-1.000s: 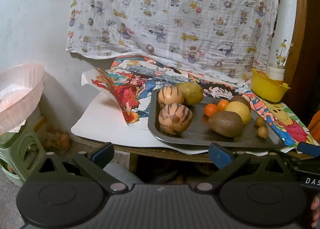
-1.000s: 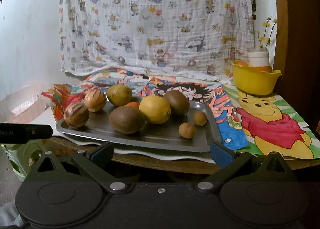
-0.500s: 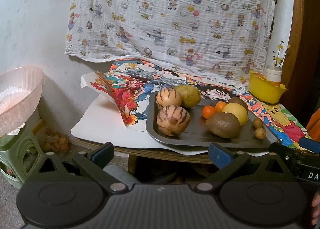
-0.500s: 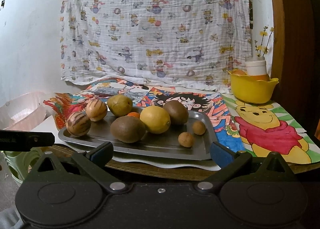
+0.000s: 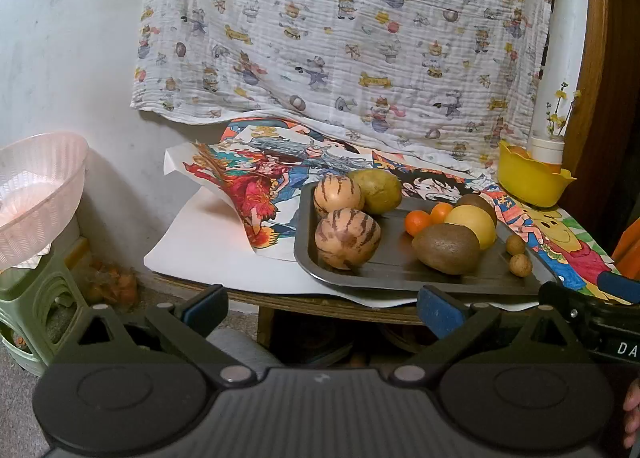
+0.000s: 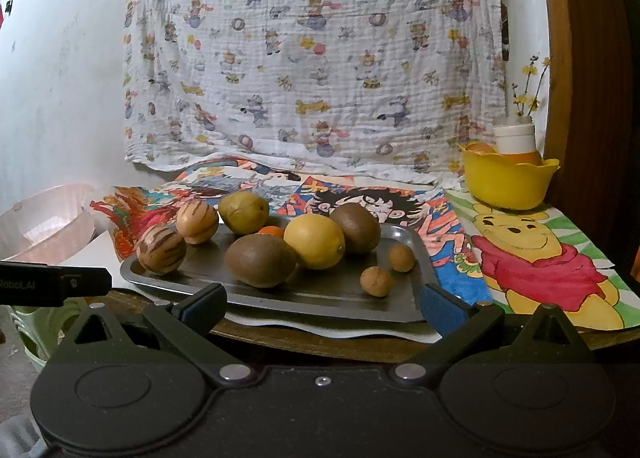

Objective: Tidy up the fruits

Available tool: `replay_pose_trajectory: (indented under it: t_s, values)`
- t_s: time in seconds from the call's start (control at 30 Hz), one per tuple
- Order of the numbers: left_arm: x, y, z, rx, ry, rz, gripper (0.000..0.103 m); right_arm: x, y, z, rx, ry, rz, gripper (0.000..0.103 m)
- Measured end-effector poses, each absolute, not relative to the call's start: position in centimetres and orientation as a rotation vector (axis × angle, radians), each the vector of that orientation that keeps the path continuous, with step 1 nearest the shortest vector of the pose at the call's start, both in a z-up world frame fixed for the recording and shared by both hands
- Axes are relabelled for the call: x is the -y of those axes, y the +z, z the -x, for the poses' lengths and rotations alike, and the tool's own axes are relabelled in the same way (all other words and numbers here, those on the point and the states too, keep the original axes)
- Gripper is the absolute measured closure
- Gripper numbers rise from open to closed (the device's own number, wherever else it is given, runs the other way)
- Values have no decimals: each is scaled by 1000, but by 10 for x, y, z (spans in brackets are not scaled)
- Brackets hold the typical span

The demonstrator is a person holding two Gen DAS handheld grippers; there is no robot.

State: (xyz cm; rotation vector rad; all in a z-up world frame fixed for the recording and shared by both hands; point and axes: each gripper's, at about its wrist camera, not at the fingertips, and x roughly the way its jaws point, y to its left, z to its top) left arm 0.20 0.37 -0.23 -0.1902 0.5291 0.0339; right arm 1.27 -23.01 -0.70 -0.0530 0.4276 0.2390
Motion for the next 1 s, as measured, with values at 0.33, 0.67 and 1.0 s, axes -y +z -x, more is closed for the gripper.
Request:
replay_pose_trajectory:
  t_s: [0.33,0.67,1.0]
  values:
    - [-3,-2,-2,-528,34,190,1,229,-7,-12,-430,241,53,1]
    - [-4,-2,-2,-529,34,191,1,226,-8,-11,-432,246,55,1]
    - [-5,-3,0,-531,29,192,1,221,-11,-10,-439,255,54,1]
